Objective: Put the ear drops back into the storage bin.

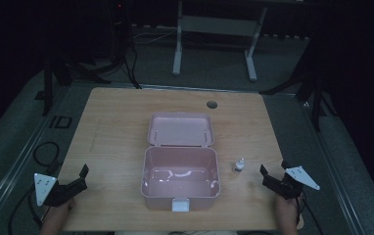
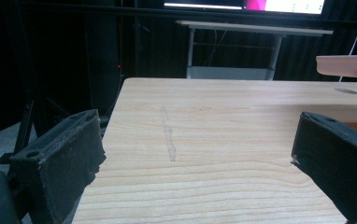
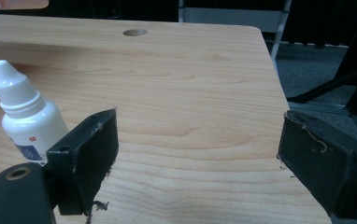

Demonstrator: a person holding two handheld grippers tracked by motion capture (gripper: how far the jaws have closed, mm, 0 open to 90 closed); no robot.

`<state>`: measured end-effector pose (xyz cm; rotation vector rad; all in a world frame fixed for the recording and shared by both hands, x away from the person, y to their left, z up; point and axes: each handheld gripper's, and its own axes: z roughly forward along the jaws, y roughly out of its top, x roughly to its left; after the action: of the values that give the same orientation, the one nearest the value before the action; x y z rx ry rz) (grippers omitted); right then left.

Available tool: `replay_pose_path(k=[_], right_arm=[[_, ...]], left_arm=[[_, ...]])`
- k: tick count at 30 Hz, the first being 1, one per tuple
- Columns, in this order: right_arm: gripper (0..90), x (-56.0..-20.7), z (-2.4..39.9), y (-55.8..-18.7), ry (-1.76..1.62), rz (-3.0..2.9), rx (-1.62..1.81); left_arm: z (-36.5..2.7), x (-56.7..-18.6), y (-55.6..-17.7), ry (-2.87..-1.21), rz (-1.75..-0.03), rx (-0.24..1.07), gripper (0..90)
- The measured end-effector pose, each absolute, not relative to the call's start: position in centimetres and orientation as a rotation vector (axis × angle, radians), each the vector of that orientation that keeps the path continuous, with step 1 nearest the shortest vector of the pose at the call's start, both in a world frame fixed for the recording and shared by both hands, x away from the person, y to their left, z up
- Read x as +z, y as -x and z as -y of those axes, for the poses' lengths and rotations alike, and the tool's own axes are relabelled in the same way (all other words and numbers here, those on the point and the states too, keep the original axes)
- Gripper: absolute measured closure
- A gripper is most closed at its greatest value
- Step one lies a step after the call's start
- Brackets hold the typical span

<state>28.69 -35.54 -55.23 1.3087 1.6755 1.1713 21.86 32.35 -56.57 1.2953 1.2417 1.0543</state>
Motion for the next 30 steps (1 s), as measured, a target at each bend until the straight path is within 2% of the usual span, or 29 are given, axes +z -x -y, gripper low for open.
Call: replay_pose_path(k=[20, 30], right_arm=[[13.2, -55.2, 35.3, -29.4, -1.338, -1.783, 1.13], [14.4, -54.8, 34.8, -30.7, -1.41, -1.992, 0.908]], left_arm=[[-32.3, -56.6, -21.8, -1.292, -1.239, 1.057, 2.3], [-32.3, -56.6, -21.8, -1.291, -1.24, 1.06, 2.4]])
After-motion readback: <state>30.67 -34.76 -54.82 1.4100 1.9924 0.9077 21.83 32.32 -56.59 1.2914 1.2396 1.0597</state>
